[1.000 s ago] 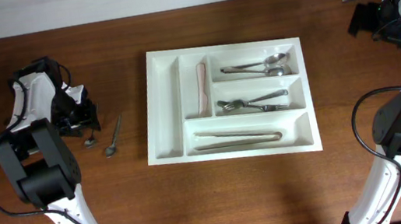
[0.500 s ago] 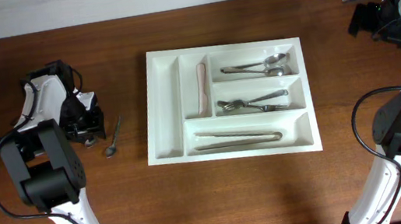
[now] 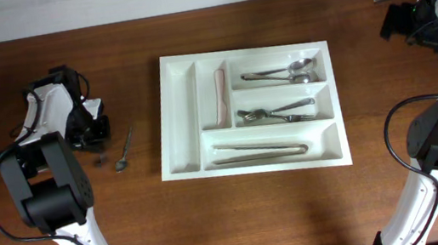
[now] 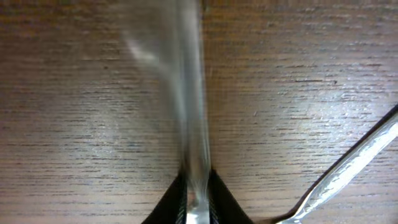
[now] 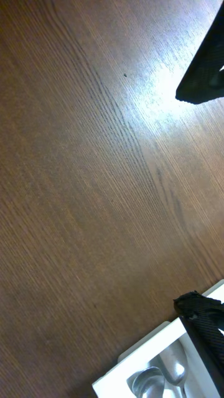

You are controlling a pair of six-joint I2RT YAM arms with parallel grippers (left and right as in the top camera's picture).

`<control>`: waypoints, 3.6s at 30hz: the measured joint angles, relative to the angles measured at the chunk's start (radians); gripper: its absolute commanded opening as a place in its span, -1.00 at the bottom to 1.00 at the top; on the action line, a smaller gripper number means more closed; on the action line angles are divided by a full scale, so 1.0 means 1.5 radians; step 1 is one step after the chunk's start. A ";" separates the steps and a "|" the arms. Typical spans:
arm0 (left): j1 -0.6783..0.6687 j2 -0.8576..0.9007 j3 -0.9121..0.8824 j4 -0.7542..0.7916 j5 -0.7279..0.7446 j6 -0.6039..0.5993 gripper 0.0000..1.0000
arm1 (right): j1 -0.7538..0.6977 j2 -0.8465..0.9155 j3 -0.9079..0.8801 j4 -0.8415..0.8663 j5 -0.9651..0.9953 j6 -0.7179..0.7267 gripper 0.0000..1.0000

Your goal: Pack container

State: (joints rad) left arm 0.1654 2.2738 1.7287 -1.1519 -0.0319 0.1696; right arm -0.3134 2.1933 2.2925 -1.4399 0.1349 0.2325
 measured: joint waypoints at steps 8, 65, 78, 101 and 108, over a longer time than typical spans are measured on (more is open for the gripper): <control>0.000 -0.003 -0.001 0.005 0.003 0.001 -0.96 | 0.000 0.000 0.000 0.000 0.000 0.000 0.98; -0.001 0.040 0.087 -0.037 -0.001 -0.012 -0.96 | 0.000 0.000 0.000 0.000 0.000 -0.001 0.98; -0.014 0.052 0.408 -0.203 0.160 -0.036 -0.96 | 0.000 0.000 0.000 0.000 0.000 0.000 0.98; -0.257 0.052 0.362 -0.174 0.163 -0.165 -0.96 | 0.000 0.000 0.000 0.000 0.000 0.000 0.98; -0.261 0.052 0.257 -0.130 0.156 -0.184 -0.42 | 0.000 0.000 0.000 0.000 0.000 0.000 0.98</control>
State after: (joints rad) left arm -0.2256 2.3516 2.1143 -1.3476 0.2016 -0.1066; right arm -0.3134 2.1933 2.2925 -1.4403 0.1349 0.2321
